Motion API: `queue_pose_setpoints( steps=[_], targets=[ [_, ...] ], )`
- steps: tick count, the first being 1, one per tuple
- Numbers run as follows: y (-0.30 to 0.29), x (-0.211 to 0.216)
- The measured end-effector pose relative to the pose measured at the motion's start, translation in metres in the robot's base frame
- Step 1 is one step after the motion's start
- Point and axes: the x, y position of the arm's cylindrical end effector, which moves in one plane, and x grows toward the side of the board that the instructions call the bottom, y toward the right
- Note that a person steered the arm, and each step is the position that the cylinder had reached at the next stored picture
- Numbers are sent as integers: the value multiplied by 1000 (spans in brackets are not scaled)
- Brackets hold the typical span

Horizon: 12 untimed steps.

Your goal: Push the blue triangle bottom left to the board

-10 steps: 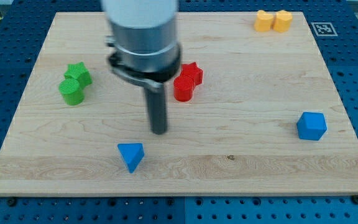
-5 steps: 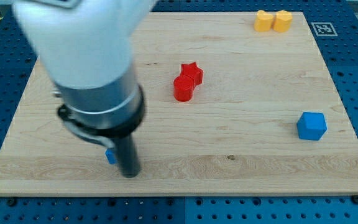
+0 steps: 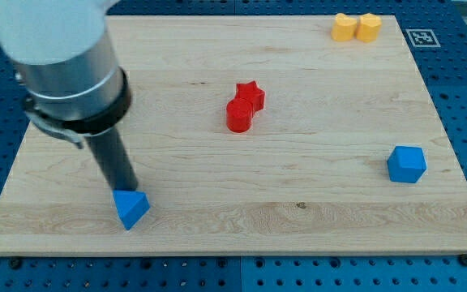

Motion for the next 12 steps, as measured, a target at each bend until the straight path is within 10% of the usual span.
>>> queue_pose_setpoints(
  steps=[3,12],
  targets=[
    [79,13],
    [-29,20]
  ],
)
